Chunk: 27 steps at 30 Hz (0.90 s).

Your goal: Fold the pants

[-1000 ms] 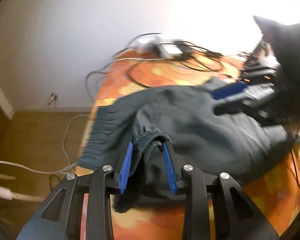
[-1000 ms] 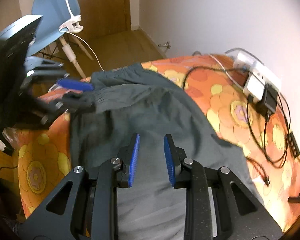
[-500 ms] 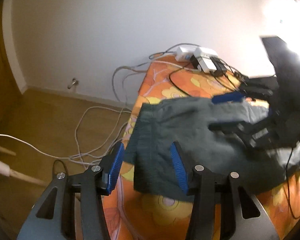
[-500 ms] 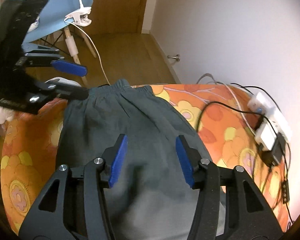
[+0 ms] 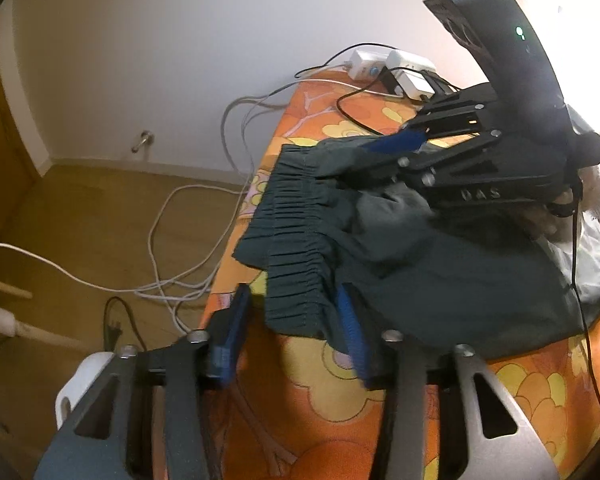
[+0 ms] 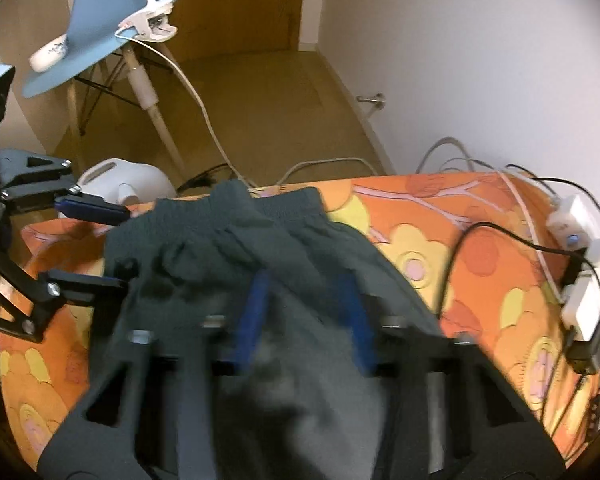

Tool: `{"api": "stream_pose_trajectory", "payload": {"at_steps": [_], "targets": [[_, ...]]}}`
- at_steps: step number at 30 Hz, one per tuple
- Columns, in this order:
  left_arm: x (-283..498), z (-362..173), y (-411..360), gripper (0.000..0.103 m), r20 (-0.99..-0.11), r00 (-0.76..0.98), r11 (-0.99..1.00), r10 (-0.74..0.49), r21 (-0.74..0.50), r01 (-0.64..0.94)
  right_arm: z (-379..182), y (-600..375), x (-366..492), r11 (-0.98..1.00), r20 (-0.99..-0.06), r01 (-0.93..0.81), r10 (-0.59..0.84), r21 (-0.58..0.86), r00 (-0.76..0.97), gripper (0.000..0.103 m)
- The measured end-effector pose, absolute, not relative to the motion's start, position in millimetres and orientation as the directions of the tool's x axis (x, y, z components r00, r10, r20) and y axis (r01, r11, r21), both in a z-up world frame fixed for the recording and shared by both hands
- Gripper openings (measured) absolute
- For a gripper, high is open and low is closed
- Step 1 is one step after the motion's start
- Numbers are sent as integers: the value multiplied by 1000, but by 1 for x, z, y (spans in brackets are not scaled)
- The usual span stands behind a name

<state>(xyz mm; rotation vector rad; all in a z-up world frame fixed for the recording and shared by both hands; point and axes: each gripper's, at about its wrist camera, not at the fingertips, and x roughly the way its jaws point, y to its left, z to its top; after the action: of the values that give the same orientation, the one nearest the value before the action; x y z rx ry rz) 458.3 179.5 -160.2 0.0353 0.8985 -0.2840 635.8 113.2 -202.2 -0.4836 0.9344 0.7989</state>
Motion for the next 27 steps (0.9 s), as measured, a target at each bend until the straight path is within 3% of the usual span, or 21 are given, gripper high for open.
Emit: {"api": "stream_pose_trajectory", "payload": {"at_steps": [1, 5, 15, 24, 25, 27], "targets": [[457, -160, 178, 30, -775, 591, 962, -225, -80, 261, -202, 114, 634, 624, -850, -782, 402, -19, 342, 12], [454, -158, 172, 25, -762, 617, 965, -196, -39, 258, -200, 111, 628, 617, -844, -787, 413, -18, 343, 3], [480, -138, 166, 24, -732, 663, 970, -159, 9, 242, -166, 96, 638, 680, -785, -725, 386, -112, 484, 2], [502, -150, 168, 29, -771, 631, 976, -83, 64, 206, -196, 115, 664, 710, -830, -683, 271, -170, 488, 2], [500, -148, 170, 33, -770, 632, 977, -85, 61, 206, -198, 114, 665, 716, -836, -679, 264, -165, 481, 4], [496, -145, 176, 40, -766, 639, 979, -76, 64, 193, -195, 109, 662, 726, -832, -668, 263, -163, 489, 22]]}}
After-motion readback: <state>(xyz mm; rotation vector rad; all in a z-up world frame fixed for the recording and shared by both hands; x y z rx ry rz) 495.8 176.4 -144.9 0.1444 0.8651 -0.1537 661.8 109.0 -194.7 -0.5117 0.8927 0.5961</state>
